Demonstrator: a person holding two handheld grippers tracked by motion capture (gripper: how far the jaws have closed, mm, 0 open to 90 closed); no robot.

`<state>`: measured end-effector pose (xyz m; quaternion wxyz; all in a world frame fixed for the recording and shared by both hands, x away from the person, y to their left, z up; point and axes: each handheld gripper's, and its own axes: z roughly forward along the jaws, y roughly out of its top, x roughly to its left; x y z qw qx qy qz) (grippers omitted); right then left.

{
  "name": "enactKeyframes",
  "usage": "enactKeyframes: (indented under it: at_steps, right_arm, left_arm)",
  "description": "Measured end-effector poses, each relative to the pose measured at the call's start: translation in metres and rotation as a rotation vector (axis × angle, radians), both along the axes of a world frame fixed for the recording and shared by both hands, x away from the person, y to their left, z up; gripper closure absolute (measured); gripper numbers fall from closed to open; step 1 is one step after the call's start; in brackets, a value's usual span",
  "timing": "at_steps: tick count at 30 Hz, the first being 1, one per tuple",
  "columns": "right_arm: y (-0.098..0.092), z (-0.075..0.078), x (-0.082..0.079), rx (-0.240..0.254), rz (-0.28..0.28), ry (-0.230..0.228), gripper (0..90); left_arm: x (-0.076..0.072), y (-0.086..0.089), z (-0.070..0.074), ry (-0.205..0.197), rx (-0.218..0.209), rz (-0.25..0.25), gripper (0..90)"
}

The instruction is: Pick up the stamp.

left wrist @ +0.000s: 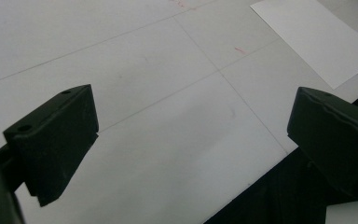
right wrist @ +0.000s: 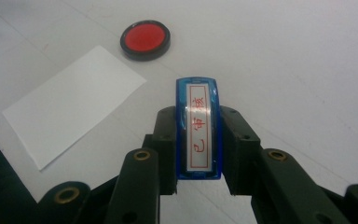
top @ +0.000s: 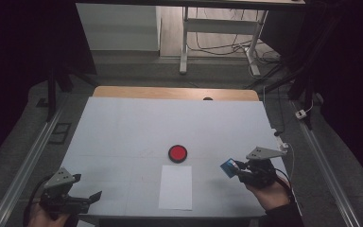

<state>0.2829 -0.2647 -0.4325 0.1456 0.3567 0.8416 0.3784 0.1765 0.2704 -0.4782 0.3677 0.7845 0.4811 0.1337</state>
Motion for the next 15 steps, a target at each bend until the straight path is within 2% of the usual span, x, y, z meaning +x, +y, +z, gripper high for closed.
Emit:
enactKeyframes:
  at_steps: [6, 15]
  right_arm:
    - [0.006, 0.0, 0.004, 0.008, 0.04, 0.003, 70.1]
    - [0.026, 0.001, 0.012, 0.005, 0.135, -0.002, 70.1]
  left_arm:
    - [0.0, 0.0, 0.0, 0.002, 0.004, -0.003, 2.2]
    - [0.0, -0.001, 0.0, 0.004, 0.007, -0.002, 2.0]
